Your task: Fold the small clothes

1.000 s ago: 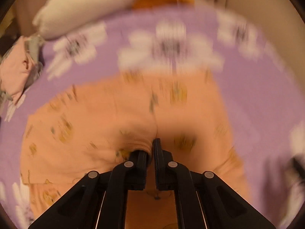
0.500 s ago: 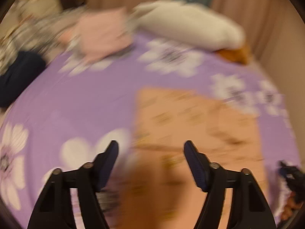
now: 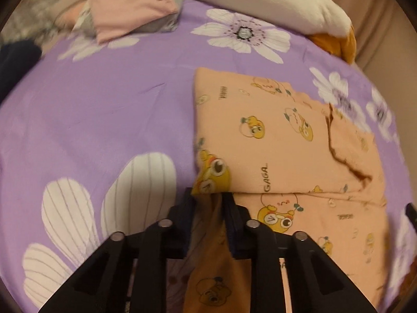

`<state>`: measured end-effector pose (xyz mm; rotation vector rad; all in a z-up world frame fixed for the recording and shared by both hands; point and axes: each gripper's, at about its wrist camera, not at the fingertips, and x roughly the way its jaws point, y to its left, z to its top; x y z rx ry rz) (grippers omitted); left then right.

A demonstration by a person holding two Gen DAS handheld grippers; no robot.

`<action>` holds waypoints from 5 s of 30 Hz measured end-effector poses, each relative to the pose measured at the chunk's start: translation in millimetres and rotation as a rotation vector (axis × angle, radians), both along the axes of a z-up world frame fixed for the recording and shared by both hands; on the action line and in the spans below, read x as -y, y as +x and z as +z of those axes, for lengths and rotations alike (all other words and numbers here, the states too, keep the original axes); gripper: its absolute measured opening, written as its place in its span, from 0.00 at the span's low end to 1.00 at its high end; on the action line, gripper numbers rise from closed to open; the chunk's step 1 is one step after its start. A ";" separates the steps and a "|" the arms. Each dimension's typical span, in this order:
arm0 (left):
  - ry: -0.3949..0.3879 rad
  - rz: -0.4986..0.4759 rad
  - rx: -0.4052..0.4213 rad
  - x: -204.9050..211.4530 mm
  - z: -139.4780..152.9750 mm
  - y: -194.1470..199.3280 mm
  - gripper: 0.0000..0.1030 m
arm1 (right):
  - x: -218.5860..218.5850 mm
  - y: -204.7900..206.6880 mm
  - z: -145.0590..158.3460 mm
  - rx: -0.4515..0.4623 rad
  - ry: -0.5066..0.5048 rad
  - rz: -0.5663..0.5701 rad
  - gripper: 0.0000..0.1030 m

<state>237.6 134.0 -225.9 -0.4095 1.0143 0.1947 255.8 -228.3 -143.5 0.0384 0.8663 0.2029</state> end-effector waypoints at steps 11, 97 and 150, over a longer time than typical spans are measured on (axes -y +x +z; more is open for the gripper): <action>-0.003 -0.013 0.025 -0.4 -2.8 -4.0 0.18 | -183.3 67.1 -57.0 -0.114 -0.272 0.381 0.71; -0.371 0.183 0.182 -53.4 41.4 -126.2 0.39 | 92.8 -69.0 2.0 -0.160 0.531 -0.322 0.64; -0.329 0.121 0.238 67.5 -7.8 -201.8 0.09 | -18.4 -204.4 -58.3 -0.091 0.314 -0.234 0.03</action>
